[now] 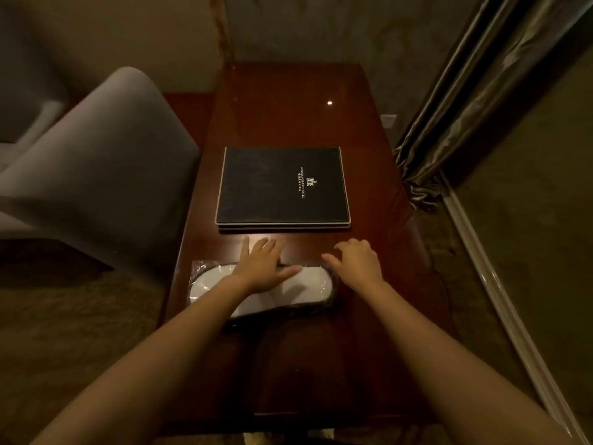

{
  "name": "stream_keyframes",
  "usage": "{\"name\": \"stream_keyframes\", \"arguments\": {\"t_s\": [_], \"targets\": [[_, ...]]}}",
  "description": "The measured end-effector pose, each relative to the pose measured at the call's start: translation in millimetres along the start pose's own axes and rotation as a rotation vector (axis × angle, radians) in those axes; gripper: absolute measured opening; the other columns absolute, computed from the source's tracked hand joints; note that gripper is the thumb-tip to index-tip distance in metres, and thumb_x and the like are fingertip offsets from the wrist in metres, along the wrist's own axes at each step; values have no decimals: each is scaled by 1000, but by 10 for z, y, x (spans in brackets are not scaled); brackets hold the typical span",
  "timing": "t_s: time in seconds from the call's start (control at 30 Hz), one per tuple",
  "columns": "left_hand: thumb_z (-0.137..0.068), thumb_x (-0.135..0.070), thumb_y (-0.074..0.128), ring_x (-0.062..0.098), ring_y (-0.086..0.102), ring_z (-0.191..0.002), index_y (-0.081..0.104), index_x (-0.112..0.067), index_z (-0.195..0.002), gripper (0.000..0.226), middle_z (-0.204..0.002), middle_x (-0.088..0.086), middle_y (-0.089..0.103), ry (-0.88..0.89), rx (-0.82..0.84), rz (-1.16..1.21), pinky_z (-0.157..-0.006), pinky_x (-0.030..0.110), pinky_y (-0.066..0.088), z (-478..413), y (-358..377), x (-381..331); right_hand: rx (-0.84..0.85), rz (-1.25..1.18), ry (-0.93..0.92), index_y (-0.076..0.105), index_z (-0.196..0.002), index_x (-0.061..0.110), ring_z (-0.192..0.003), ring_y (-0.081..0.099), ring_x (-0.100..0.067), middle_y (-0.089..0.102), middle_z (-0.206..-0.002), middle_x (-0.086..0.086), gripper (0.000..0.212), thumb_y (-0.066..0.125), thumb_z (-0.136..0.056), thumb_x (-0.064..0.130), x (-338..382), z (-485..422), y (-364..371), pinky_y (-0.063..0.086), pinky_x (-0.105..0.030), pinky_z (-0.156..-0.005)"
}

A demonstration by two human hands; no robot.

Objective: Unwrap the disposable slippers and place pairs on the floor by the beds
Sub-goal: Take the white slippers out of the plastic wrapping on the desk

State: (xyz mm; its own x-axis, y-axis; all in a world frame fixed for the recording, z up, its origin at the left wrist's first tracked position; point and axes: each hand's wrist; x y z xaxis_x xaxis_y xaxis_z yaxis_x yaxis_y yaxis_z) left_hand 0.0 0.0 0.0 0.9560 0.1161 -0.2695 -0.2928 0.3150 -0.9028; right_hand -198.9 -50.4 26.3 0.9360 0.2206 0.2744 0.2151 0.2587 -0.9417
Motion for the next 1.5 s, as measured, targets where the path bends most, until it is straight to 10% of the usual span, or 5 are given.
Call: {"name": "stream_keyframes", "arguments": {"t_s": [0.3,0.73,1.1,1.27,1.5], "targets": [[-52,-84,55,33,7,-145,-2,-28,-147,124,-158,12,10,182,171,-233,-113,59,-5,162,179,-25,15,-146,118,68,-103,11,-97,60,-25,63,-107,-9,24,55,-91,27,-13,132,249,53,-37,-83],[-56,-66,64,26,35,-125,22,-25,-141,103,-138,4,40,210,-26,-154,-104,49,25,221,78,-49,-207,-388,94,69,-97,9,-89,60,-20,67,-99,-7,19,52,-92,16,18,176,241,47,-28,-74],[-54,-65,63,23,31,-126,15,-32,-143,106,-138,2,38,217,-138,-89,-107,47,23,192,-277,-51,-38,-1351,594,68,-104,8,-73,60,-13,65,-81,0,25,49,-95,20,-46,-43,-61,49,-23,-60],[-57,-64,66,24,32,-127,16,-29,-143,106,-138,3,38,198,-182,-87,-107,48,23,177,-446,-51,179,-1063,279,62,-94,18,-68,58,-12,62,-80,1,36,48,-90,51,34,32,-360,48,-21,-53],[-57,-61,67,23,33,-124,16,-30,-143,104,-137,3,38,178,-160,-7,-104,47,26,138,-530,-62,106,-1115,149,64,-109,3,-56,60,-5,64,-76,-3,24,44,-96,6,-99,22,-403,48,-15,-47]]}}
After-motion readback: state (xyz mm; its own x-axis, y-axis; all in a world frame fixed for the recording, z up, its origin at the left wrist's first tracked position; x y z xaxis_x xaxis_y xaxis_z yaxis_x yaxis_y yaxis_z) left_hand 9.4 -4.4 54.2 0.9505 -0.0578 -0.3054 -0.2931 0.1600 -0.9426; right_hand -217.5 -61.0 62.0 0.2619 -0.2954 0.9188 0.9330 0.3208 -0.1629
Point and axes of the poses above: each hand's wrist, its own z-axis away from the middle knuckle, its own y-axis out of the palm, x = y × z
